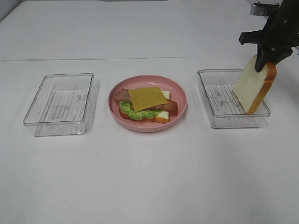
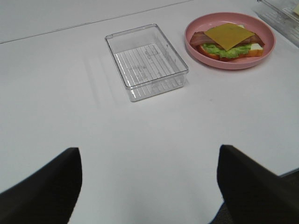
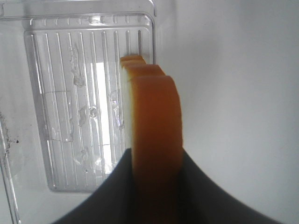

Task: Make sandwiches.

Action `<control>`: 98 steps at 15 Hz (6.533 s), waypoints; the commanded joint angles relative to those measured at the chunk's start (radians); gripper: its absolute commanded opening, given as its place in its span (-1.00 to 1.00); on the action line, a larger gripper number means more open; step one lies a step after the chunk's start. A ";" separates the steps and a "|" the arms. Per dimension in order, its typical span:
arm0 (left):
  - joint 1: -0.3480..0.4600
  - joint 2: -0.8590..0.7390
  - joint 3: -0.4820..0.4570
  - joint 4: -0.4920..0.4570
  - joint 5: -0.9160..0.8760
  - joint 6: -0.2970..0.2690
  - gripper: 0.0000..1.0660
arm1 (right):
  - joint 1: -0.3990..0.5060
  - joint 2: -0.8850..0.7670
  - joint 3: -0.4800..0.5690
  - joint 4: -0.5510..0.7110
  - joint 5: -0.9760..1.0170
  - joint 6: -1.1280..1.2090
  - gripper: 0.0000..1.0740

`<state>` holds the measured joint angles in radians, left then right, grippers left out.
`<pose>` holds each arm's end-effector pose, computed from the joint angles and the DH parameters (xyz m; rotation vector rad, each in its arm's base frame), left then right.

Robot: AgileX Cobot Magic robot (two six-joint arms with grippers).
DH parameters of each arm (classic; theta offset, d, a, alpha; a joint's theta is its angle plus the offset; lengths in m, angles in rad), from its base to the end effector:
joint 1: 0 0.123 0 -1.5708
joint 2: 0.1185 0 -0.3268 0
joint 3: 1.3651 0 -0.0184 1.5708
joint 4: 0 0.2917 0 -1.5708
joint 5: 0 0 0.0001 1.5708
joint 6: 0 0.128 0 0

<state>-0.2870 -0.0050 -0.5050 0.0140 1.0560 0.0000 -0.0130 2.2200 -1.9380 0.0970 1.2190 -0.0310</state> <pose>0.0205 -0.0044 0.2825 0.2901 2.0126 -0.1641 0.5368 0.0047 0.1938 0.0123 2.9797 0.1345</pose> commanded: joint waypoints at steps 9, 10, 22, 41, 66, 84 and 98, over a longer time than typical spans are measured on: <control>0.000 -0.024 0.006 0.002 -0.010 0.000 0.42 | 0.004 -0.172 0.037 0.401 0.072 -0.070 -1.00; 0.000 -0.024 0.006 0.002 -0.010 0.000 0.42 | 0.015 -0.185 0.071 0.479 0.065 -0.097 -1.00; 0.000 -0.024 0.006 0.002 -0.010 0.000 0.42 | 0.282 -0.102 0.421 0.983 -0.431 -0.274 -1.00; 0.000 -0.024 0.006 0.002 -0.010 0.000 0.42 | 0.281 -0.161 0.417 0.471 -0.373 -0.137 0.59; 0.000 -0.024 0.006 -0.014 -0.010 0.016 0.42 | 0.281 -1.769 1.362 0.016 -0.064 -0.089 0.58; 0.000 -0.023 0.006 -0.026 -0.011 0.026 0.42 | 0.281 -2.141 1.431 0.020 -0.153 -0.134 0.58; 0.307 -0.025 0.006 -0.025 -0.011 0.026 0.42 | 0.046 -2.142 1.431 0.036 -0.152 -0.134 0.58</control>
<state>0.0180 -0.0050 -0.5050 -0.0080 1.0560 0.0260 0.0430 0.0870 -0.5080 0.1310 1.0760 -0.1610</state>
